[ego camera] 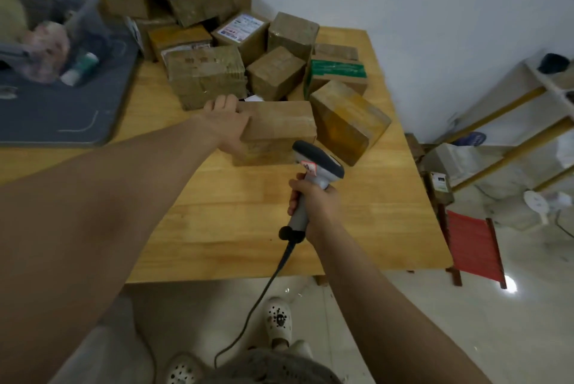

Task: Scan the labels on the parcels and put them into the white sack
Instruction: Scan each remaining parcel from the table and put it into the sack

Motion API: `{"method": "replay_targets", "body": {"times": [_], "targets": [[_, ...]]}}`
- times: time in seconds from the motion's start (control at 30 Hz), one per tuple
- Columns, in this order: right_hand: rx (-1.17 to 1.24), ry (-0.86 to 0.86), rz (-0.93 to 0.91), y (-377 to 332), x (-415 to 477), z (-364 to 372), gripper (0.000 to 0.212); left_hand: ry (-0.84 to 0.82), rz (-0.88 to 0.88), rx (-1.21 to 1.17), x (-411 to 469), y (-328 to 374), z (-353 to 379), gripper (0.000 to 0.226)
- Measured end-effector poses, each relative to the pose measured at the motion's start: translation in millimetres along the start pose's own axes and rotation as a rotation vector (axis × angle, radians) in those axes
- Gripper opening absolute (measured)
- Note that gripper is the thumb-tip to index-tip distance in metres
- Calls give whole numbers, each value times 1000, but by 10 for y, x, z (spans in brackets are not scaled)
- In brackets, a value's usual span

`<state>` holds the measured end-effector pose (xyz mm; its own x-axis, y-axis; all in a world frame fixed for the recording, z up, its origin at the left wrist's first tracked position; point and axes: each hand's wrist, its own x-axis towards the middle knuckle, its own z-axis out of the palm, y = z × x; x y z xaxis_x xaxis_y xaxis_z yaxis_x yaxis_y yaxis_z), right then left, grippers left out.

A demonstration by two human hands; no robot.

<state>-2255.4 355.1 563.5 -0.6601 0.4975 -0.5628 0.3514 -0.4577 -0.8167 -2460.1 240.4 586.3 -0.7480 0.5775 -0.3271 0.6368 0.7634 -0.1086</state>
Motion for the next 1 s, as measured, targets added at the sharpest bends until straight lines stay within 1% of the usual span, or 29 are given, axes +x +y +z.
{"method": "replay_targets", "body": {"times": [0.1,0.2,0.27,0.33,0.43,0.47,0.53,0.6,0.7,0.73,0.8,0.9,1.0], "targets": [[0,2,9,16,-62,68,8,-1,2,-106,-5,-21,-66,76],[10,19,-5,21,-102,96,10,-52,22,-176,-5,-48,-147,69],[15,39,-11,24,-130,79,9,-45,50,-230,-48,-13,-139,71],[24,73,-11,40,-154,18,9,35,70,-232,-141,102,-79,86],[56,137,-12,59,-181,-105,10,165,100,-133,-456,296,153,127],[65,162,-15,61,-182,-139,11,202,117,-85,-610,326,260,135],[109,223,-17,72,-171,-189,11,249,177,-74,-899,331,478,136],[152,281,-11,87,-167,-220,13,225,187,-207,-1102,299,638,130],[157,365,-37,94,-149,-267,17,145,24,-549,-1172,286,660,127],[154,381,-50,84,-141,-282,17,118,-30,-632,-1139,285,646,128],[139,402,-61,61,-128,-306,14,51,-75,-730,-1064,291,611,136],[114,386,-62,52,-124,-309,17,-48,-47,-755,-937,328,543,150],[111,316,-47,73,-180,-261,14,-84,0,-571,-881,485,502,158]]}}
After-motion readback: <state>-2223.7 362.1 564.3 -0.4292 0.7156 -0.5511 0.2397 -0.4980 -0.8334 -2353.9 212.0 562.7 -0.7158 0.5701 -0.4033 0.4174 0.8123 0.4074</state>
